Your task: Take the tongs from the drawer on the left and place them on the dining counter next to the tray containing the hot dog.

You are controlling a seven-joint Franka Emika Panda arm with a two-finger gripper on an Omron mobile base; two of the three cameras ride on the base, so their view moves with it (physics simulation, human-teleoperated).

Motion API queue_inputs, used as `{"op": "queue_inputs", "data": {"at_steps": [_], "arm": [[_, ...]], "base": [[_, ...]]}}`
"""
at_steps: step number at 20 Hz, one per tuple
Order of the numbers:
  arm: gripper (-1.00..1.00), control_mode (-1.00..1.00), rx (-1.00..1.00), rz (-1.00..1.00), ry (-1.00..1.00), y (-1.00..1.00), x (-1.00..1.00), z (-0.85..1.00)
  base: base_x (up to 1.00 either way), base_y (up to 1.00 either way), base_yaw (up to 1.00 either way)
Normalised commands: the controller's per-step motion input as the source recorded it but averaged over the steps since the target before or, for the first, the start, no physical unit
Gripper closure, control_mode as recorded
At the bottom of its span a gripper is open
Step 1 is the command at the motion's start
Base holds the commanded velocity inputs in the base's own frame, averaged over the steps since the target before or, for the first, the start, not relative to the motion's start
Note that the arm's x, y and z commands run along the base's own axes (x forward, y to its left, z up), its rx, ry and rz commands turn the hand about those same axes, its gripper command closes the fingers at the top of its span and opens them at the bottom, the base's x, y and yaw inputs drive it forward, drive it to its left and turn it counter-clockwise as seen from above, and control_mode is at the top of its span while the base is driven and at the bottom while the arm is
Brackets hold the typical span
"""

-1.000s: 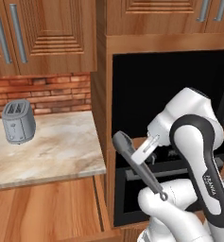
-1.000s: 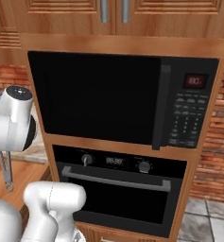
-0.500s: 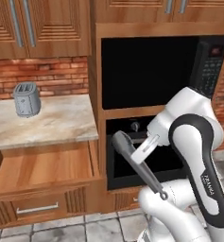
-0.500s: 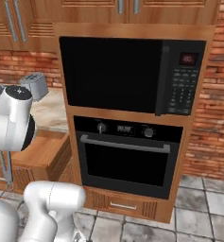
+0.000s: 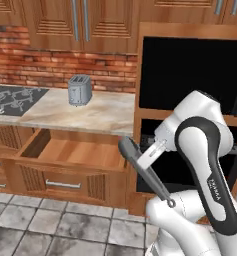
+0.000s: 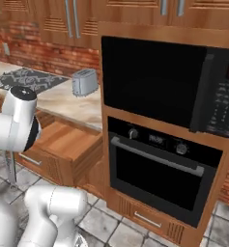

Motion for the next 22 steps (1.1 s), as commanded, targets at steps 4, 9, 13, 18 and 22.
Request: {"op": "queue_inputs", "data": {"at_steps": [4, 9, 13, 18, 22], "arm": [[1.0, 1.0, 0.0, 0.0, 0.0, 0.0, 0.0, 0.0], [1.0, 1.0, 0.0, 0.0, 0.0, 0.0, 0.0, 0.0], [1.0, 1.0, 0.0, 0.0, 0.0, 0.0, 0.0, 0.0], [1.0, 1.0, 0.0, 0.0, 0.0, 0.0, 0.0, 0.0], [1.0, 1.0, 0.0, 0.0, 0.0, 0.0, 0.0, 0.0]], "base": [[-0.03, -0.07, 0.8], [0.0, 0.0, 0.89], [0.0, 0.0, 0.94], [0.0, 0.0, 0.97], [0.0, 0.0, 0.95]]}}
